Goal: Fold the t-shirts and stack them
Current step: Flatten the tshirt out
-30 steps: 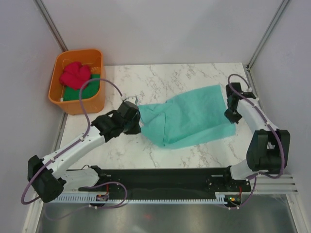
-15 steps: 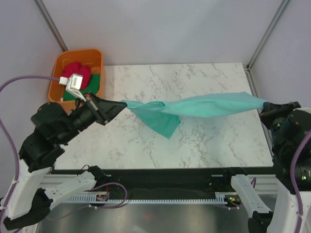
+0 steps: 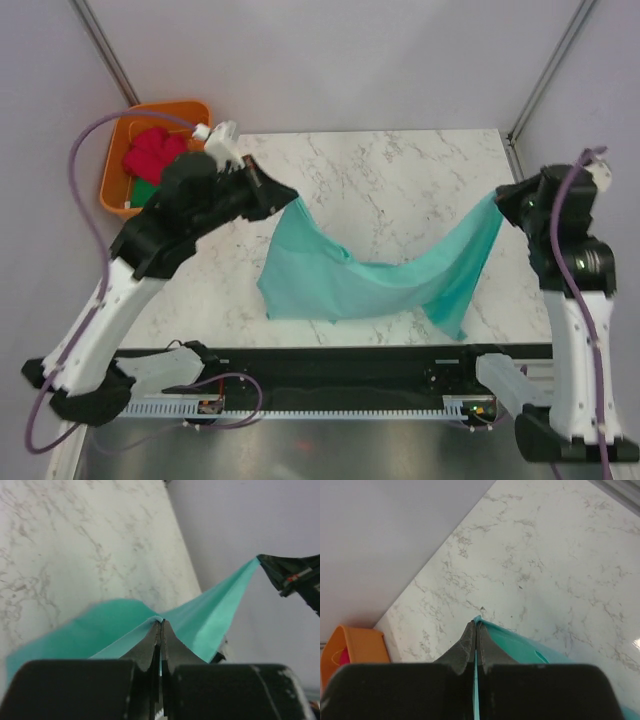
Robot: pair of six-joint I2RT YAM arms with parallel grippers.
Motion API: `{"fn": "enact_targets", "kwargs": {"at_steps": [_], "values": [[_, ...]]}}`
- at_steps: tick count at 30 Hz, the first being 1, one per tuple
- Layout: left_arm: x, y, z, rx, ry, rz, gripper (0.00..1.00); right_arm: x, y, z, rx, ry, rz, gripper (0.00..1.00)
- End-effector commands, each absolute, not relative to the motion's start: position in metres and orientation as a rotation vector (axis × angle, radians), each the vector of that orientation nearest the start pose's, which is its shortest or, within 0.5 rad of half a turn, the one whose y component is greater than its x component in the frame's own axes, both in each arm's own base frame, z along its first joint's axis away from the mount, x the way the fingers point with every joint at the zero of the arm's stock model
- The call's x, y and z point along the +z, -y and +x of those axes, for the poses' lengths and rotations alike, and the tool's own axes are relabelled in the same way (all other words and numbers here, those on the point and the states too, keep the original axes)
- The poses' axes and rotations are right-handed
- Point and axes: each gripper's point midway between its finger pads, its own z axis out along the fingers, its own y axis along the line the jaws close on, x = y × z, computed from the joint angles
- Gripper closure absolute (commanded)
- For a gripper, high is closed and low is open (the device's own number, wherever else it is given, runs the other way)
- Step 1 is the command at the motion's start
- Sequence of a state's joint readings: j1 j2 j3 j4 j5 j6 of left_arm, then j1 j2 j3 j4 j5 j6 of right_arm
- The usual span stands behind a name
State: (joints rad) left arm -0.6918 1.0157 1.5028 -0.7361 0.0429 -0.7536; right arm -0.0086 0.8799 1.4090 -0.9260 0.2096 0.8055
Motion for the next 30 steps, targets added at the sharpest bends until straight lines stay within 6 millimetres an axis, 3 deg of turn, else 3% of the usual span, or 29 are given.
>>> {"fn": "enact_targets", "kwargs": {"at_steps": [1,2,3,4,5,6,7,8,9,10,11,12,13,14,15,16,17,18,19,20,22,23,24,25,26,28,29,30], "values": [[0.378,0.221,0.324,-0.773,-2.055,-0.106,0.98,0.373,0.005,0.354,0.367,-1.705,0.86,1.0],[0.374,0.219,0.35,-0.737,-2.064,-0.136,0.98,0.374,0.004,0.375,0.366,-1.706,0.846,1.0],[0.407,0.215,0.372,-0.714,-1.977,-0.128,0.98,0.356,0.003,0.415,0.355,-1.749,0.845,1.0],[0.416,0.197,0.401,-0.601,-1.928,-0.194,0.98,0.358,-0.001,0.436,0.37,-1.761,0.816,1.0],[0.389,0.202,0.443,-0.531,-1.974,-0.206,0.98,0.4,-0.001,0.454,0.392,-1.689,0.762,1.0],[0.441,0.196,0.457,-0.558,-1.842,-0.216,0.98,0.378,-0.002,0.49,0.375,-1.743,0.76,1.0],[0.451,0.189,0.475,-0.608,-1.817,-0.236,0.98,0.39,-0.005,0.504,0.388,-1.726,0.726,1.0],[0.465,0.188,0.485,-0.666,-1.779,-0.254,0.98,0.442,-0.004,0.512,0.399,-1.627,0.655,1.0],[0.493,0.188,0.494,-0.747,-1.699,-0.283,0.98,0.438,-0.005,0.529,0.393,-1.64,0.637,1.0],[0.512,0.179,0.495,-0.777,-1.646,-0.292,0.98,0.456,-0.005,0.53,0.391,-1.611,0.611,1.0],[0.531,0.177,0.491,-0.803,-1.595,-0.284,0.98,0.498,-0.001,0.521,0.383,-1.522,0.587,1.0],[0.571,0.169,0.471,-0.815,-1.487,-0.261,0.98,0.51,0.003,0.516,0.356,-1.497,0.566,1.0],[0.587,0.167,0.459,-0.826,-1.444,-0.243,0.98,0.525,0.006,0.507,0.337,-1.463,0.552,1.0],[0.585,0.169,0.453,-0.828,-1.455,-0.225,0.98,0.547,0.013,0.488,0.309,-1.412,0.556,1.0],[0.621,0.165,0.417,-0.849,-1.356,-0.174,0.98,0.554,0.016,0.477,0.286,-1.397,0.549,1.0],[0.631,0.165,0.399,-0.852,-1.328,-0.148,0.98,0.56,0.02,0.466,0.271,-1.377,0.557,1.0],[0.611,0.169,0.401,-0.825,-1.379,-0.152,0.98,0.56,0.026,0.448,0.244,-1.37,0.576,1.0],[0.612,0.169,0.39,-0.797,-1.366,-0.123,0.98,0.564,0.028,0.44,0.239,-1.341,0.576,1.0],[0.633,0.164,0.354,-0.807,-1.304,-0.107,0.98,0.561,0.029,0.434,0.232,-1.341,0.574,1.0],[0.608,0.167,0.359,-0.785,-1.363,-0.108,0.98,0.545,0.029,0.425,0.222,-1.371,0.582,1.0],[0.592,0.168,0.347,-0.776,-1.394,-0.092,0.98,0.523,0.031,0.42,0.204,-1.412,0.597,1.0],[0.569,0.165,0.339,-0.766,-1.441,-0.093,0.98,0.484,0.032,0.424,0.176,-1.494,0.619,1.0],[0.554,0.164,0.337,-0.759,-1.471,-0.095,0.98,0.475,0.034,0.412,0.165,-1.505,0.636,1.0],[0.539,0.164,0.334,-0.756,-1.501,-0.097,0.98,0.428,0.035,0.413,0.135,-1.597,0.667,1.0],[0.507,0.162,0.328,-0.747,-1.559,-0.103,0.98,0.418,0.036,0.399,0.13,-1.603,0.676,1.0],[0.47,0.161,0.322,-0.742,-1.629,-0.119,0.98,0.382,0.038,0.391,0.101,-1.653,0.707,1.0],[0.42,0.163,0.325,-0.713,-1.734,-0.126,0.98,0.339,0.038,0.386,0.081,-1.734,0.737,1.0],[0.41,0.163,0.311,-0.748,-1.746,-0.125,0.98,0.328,0.038,0.375,0.08,-1.747,0.746,1.0]]}}
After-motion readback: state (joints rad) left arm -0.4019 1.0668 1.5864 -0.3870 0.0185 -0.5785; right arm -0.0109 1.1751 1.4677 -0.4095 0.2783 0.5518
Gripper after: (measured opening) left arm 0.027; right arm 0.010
